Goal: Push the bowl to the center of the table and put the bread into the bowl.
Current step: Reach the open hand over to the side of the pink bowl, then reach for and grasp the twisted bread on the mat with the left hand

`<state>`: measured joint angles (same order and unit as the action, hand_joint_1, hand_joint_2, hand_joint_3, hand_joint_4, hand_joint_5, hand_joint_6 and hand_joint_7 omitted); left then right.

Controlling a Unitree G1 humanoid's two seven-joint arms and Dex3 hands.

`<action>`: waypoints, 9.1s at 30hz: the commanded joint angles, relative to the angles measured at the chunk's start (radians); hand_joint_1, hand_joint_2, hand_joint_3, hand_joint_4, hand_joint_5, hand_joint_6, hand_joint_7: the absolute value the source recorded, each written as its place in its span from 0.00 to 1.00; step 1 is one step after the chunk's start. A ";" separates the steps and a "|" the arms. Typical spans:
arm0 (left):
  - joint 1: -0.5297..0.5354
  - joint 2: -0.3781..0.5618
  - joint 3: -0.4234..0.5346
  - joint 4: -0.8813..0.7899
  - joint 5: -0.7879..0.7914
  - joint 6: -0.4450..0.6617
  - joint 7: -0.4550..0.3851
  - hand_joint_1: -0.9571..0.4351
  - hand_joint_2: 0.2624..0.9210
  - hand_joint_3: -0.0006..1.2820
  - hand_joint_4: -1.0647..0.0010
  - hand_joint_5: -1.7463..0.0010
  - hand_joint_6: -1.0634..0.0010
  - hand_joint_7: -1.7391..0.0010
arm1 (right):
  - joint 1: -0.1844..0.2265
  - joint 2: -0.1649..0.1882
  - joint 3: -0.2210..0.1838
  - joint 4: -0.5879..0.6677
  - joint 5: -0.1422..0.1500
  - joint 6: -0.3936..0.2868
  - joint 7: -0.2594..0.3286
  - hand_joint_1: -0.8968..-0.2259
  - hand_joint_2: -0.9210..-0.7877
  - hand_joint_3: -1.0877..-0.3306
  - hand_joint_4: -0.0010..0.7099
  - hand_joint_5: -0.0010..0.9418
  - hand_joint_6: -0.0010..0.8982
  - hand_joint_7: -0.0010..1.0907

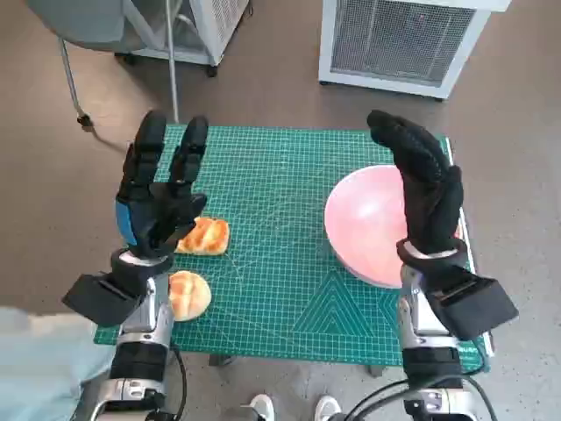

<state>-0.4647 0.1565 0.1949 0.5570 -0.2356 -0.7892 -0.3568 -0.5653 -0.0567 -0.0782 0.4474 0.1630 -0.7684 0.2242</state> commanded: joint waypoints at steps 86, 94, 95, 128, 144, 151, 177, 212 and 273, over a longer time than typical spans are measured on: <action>0.063 0.047 0.006 -0.074 -0.027 0.036 -0.016 0.59 1.00 0.07 0.68 0.99 0.53 1.00 | -0.106 -0.033 -0.274 0.747 0.041 0.128 -0.115 0.69 0.00 0.30 0.34 0.00 0.00 0.49; 0.090 0.058 0.019 -0.114 -0.024 0.054 -0.008 0.60 1.00 0.07 0.67 0.99 0.53 1.00 | -0.172 -0.009 -0.279 0.788 0.049 0.172 -0.086 0.68 0.00 0.30 0.33 0.00 0.04 0.45; 0.093 0.058 0.021 -0.117 -0.023 0.056 -0.006 0.60 1.00 0.07 0.68 1.00 0.53 1.00 | -0.177 -0.007 -0.279 0.792 0.047 0.175 -0.086 0.67 0.00 0.30 0.33 0.00 0.04 0.45; 0.165 0.198 0.078 -0.250 0.060 0.125 0.054 0.59 1.00 0.07 0.64 0.99 0.56 1.00 | -0.246 -0.004 -0.215 0.722 -0.036 0.070 -0.126 0.65 0.00 0.33 0.34 0.01 0.09 0.40; 0.111 0.521 0.022 -0.252 0.513 0.156 0.101 0.53 0.97 0.04 0.83 1.00 0.66 1.00 | -0.053 -0.062 -0.095 0.180 -0.107 -0.135 -0.102 0.57 0.00 0.35 0.38 0.01 0.00 0.56; 0.044 0.614 -0.087 -0.319 0.614 0.293 -0.012 0.50 0.91 0.01 0.95 1.00 0.73 1.00 | 0.010 -0.086 -0.054 0.017 -0.096 -0.110 -0.072 0.55 0.00 0.35 0.39 0.01 0.00 0.58; -0.165 0.578 -0.452 -0.391 1.022 0.688 -0.258 0.62 0.73 0.00 1.00 1.00 0.87 1.00 | 0.063 -0.093 -0.022 -0.090 -0.112 -0.043 -0.082 0.57 0.00 0.33 0.39 0.01 0.00 0.56; -0.198 0.558 -0.557 -0.302 1.102 0.966 -0.406 0.54 0.63 0.00 1.00 1.00 0.91 1.00 | 0.087 -0.079 -0.024 -0.133 -0.079 0.001 -0.078 0.56 0.00 0.34 0.38 0.01 0.00 0.55; -0.354 0.522 -0.774 0.217 1.156 0.561 0.380 0.69 1.00 0.06 0.33 0.38 0.45 0.26 | 0.103 -0.071 -0.027 -0.150 -0.069 0.010 -0.074 0.56 0.00 0.35 0.39 0.02 0.00 0.55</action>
<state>-0.8216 0.6441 -0.6355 0.8636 0.9687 -0.2424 0.0597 -0.4835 -0.1256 -0.1029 0.2911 0.0834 -0.7751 0.1471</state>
